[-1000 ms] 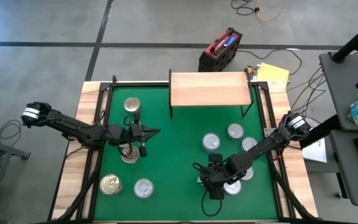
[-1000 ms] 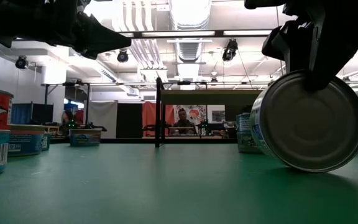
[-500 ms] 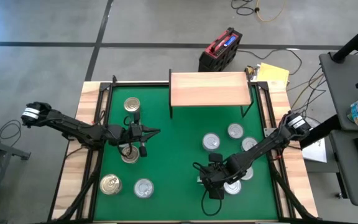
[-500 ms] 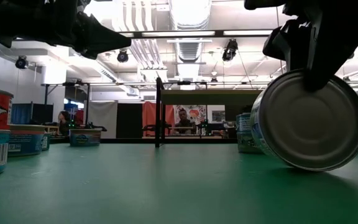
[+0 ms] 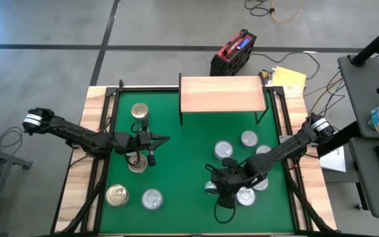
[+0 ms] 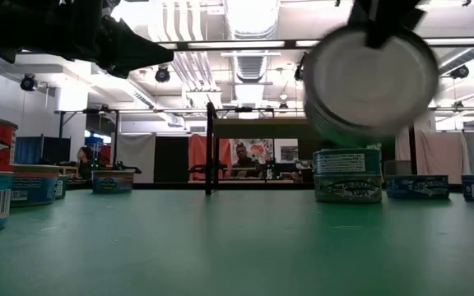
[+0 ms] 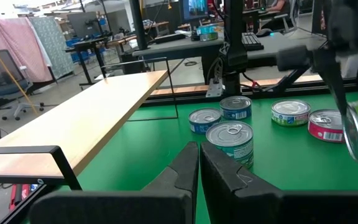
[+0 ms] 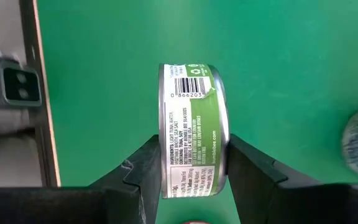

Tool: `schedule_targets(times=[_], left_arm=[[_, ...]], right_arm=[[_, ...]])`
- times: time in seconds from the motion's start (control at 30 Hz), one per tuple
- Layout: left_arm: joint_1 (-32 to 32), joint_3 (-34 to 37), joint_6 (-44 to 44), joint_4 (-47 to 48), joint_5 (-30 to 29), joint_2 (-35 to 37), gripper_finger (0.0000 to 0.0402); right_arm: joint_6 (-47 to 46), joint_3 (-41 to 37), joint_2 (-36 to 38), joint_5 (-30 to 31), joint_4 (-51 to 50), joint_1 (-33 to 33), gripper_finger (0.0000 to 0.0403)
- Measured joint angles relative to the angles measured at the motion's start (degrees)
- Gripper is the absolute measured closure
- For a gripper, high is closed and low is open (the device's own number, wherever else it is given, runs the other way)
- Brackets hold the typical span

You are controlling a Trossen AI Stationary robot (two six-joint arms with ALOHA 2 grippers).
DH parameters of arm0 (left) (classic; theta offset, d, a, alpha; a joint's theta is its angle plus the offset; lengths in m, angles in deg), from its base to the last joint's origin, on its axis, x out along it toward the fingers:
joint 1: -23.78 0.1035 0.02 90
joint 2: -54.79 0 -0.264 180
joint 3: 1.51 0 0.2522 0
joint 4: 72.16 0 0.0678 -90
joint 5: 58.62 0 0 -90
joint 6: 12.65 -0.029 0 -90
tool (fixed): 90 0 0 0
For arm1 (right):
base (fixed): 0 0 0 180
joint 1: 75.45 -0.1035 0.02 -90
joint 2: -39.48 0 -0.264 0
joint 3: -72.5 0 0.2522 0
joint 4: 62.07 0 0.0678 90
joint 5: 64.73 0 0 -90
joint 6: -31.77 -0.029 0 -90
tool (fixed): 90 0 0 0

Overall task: Stack canned seafood by type on shelf
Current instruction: Put the green tuna can on the shelf

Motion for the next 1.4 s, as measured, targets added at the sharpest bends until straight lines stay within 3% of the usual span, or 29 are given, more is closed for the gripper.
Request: schedule_targets(times=[0.3,0.4,0.7,0.87,1.03,1.27,1.4], left_arm=[[0.0,0.0,-1.3,-0.2,0.0,0.0,0.0402],[0.0,0.0,-1.7,-0.1,-0.1,0.0,0.0402],[0.0,0.0,-1.7,-0.1,-0.2,0.0,0.0402],[0.0,0.0,-2.2,-0.1,-0.2,0.0,0.0402],[0.0,0.0,-2.4,-0.1,-0.2,0.0,0.0402],[0.0,0.0,-2.4,0.1,-0.2,0.0,0.0402],[0.0,0.0,-2.4,0.2,-0.2,0.0,0.0402]], right_arm=[[4.7,0.3,9.7,1.1,0.1,8.6,0.0259],[5.0,0.3,13.2,4.9,0.1,13.2,0.0259],[5.9,0.4,20.8,7.8,3.2,34.1,0.0259],[5.8,0.4,21.1,-1.4,6.0,48.5,0.0259],[5.7,0.4,18.5,-12.7,9.6,58.6,0.0259],[5.7,0.3,14.3,-24.7,9.6,64.2,0.0259],[6.4,0.4,12.7,-26.6,9.3,64.3,0.0259]])
